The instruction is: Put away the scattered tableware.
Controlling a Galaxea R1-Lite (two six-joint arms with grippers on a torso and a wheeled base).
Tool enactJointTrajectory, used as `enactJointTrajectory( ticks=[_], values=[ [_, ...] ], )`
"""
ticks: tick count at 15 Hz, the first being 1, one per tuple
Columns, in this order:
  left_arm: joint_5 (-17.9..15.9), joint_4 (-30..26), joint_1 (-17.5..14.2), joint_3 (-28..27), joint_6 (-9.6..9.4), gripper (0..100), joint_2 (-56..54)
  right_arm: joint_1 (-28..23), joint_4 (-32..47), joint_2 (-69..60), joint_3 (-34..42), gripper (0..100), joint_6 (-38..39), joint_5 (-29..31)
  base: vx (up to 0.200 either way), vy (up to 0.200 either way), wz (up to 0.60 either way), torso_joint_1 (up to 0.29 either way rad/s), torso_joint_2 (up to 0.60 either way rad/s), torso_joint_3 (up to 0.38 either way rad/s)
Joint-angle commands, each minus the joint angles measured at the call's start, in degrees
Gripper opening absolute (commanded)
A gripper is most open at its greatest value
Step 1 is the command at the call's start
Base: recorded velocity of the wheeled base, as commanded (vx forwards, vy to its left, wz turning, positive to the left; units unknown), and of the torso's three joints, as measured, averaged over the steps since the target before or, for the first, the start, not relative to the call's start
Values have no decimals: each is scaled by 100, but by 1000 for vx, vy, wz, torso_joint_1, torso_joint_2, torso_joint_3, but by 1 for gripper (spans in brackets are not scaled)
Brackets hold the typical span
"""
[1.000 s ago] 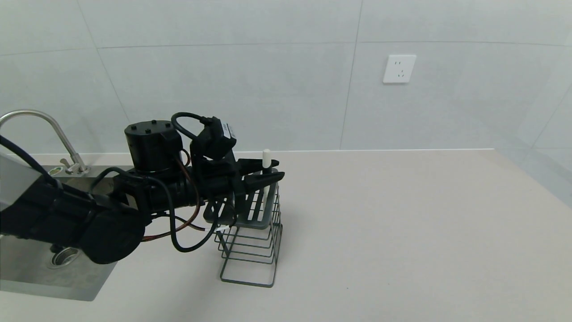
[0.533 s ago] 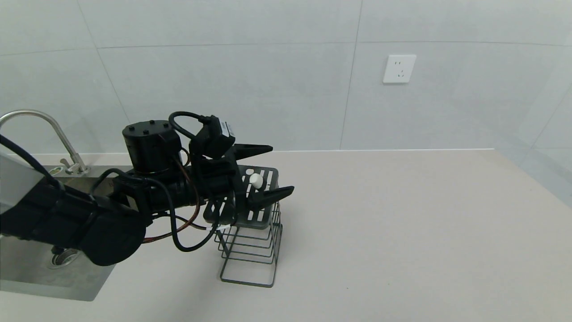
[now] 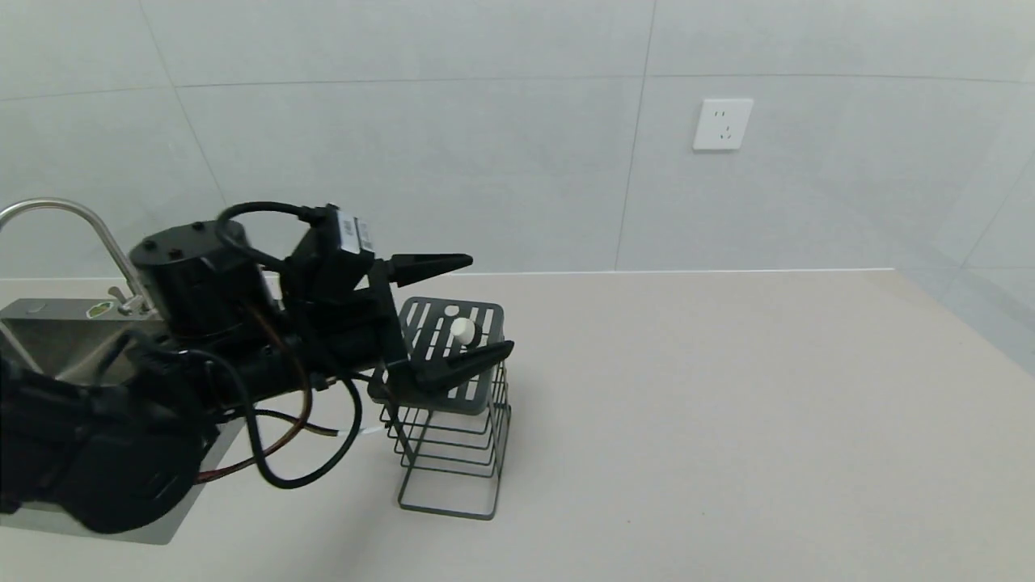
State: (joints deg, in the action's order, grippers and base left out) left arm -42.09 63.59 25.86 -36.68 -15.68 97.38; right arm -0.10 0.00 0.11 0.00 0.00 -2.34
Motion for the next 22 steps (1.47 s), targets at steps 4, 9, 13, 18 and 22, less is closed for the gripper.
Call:
enactJointTrajectory(
  ticks=[4, 9, 13, 18, 22],
  values=[
    [114, -197, -828, 1664, 109, 100, -3586, 1, 0, -2, 0, 0, 0, -3, 0, 0, 0, 0, 0, 0],
    [202, -1393, -1812, 3290, 223, 100, -6398, 1, 0, -2, 0, 0, 0, -3, 0, 0, 0, 0, 0, 0],
    [544, -4407, -2155, 3580, 592, 100, -8956, 1, 0, -2, 0, 0, 0, -3, 0, 0, 0, 0, 0, 0],
    [2539, -5172, -2164, 3668, 671, 100, -9219, 1, 0, -2, 0, 0, 9, -3, 0, 0, 0, 0, 0, 0],
    [4060, -6306, -2621, 3668, 1462, 100, -9694, 1, 0, -2, 0, 0, -18, -3, 0, 0, 0, 0, 0, 0]
  ],
)
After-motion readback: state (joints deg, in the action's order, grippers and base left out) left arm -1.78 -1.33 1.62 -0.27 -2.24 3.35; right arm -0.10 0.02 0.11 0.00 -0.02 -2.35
